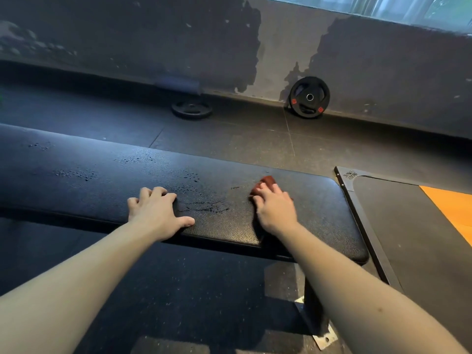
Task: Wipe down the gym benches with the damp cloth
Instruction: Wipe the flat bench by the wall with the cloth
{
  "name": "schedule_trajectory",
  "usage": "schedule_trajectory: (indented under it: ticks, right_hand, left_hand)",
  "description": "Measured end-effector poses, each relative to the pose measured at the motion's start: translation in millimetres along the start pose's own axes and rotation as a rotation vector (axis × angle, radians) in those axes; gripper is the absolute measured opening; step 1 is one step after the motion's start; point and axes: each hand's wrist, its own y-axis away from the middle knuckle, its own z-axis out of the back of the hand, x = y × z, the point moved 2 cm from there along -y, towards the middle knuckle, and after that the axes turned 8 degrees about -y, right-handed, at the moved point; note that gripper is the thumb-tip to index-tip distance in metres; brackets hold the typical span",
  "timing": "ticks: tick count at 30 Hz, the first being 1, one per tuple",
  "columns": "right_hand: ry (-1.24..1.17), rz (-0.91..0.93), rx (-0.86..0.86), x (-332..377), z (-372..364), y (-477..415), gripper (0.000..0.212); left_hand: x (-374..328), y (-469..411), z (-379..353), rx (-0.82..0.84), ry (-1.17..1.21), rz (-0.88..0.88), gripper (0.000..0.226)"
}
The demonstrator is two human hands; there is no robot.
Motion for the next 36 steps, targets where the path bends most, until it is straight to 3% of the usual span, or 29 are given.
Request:
schedule_trajectory:
  ticks: [4,10,13,18,22,24,31,36]
  right_hand:
    - [0.024,-0.167,-0.055,-16,6,-22,0.045]
    - [0.078,0.127,0.017,58,-40,-18,0.042]
    - [0.025,0.165,0.057,51,-29,-20,0.042]
    - [0.024,-0.069,-0.044,-12,15,-47,0.043]
    - [0.052,-0.174,-0.055,-9,3,-83,0.043]
    - [0.097,-0.136,-0.041,16,-9,-92,0.042]
    - [0.049,0.267,0.116,98,-45,-81,0.035]
    - [0.033,0.091,0.045,26,-17,-114,0.038]
  left_hand:
    - [-3,-5,0,0.042,0.031,0.003,0.087]
    - [-4,-9,5,0.082,0.027,0.007,0.086]
    - [-3,-9,5,0.086,0.031,0.009,0.089]
    - [-3,-9,6,0.086,0.009,-0.008,0.086]
    - [-3,-11,6,0.087,-0.001,-0.019,0.084]
    - [-3,-12,5,0.087,-0.002,-0.022,0.084]
    - [-3,-11,3,0.07,-0.002,-0.028,0.085]
    - [1,-10,2,0.052,0.03,-0.04,0.086]
